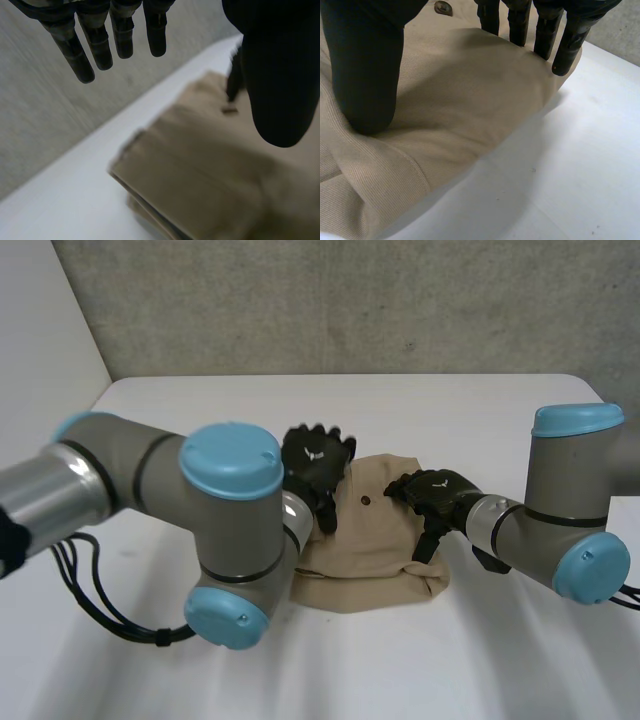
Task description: Fold the shorts.
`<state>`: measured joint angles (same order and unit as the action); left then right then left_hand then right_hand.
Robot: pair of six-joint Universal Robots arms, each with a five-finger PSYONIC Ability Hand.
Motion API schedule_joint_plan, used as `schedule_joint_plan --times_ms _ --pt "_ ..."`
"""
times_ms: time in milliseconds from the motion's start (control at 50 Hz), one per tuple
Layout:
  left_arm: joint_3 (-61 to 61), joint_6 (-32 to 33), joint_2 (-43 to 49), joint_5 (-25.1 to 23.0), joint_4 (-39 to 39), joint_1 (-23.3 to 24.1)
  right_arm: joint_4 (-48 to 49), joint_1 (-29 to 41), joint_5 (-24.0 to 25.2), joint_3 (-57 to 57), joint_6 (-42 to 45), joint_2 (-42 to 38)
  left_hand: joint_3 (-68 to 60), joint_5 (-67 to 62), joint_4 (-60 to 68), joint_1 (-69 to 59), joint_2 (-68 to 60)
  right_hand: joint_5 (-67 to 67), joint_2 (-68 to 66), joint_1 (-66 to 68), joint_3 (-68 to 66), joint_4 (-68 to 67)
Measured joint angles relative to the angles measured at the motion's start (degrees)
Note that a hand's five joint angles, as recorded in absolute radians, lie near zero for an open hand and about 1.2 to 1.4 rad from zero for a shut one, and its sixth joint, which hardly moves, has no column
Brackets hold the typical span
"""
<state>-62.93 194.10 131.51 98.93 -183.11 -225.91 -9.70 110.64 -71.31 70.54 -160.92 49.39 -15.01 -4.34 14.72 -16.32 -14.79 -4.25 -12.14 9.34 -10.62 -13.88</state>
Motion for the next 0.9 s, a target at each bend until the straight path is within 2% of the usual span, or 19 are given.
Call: schedule_joint_plan --times_ms 140,360,640,900 --pt "1.1 0.4 5.0 0.9 2.5 -0.3 1.0 -0.1 -0.4 0.6 0.0 0.7 0.0 0.0 0.0 0.0 0.0 0.0 0.0 0.0 0.0 0.0" --pt "0.6 0.9 6.1 5.4 2.8 -0.7 2.6 0.0 -0.8 0.9 0.2 0.6 0.0 0.0 0.0 1.3 0.7 0.0 0.0 0.0 0.0 0.0" --pt "-1.2 0.8 6.4 5.3 2.7 -0.5 4.3 0.0 -1.9 1.9 4.5 0.1 0.0 0.0 0.0 2.8 1.1 0.3 0.0 0.0 0.0 0.0" --pt "-3.3 0.1 5.1 5.4 2.5 -1.5 5.1 0.0 -2.8 2.2 5.1 0.3 0.0 0.0 0.0 3.4 1.8 0.3 0.0 0.0 0.0 0.0"
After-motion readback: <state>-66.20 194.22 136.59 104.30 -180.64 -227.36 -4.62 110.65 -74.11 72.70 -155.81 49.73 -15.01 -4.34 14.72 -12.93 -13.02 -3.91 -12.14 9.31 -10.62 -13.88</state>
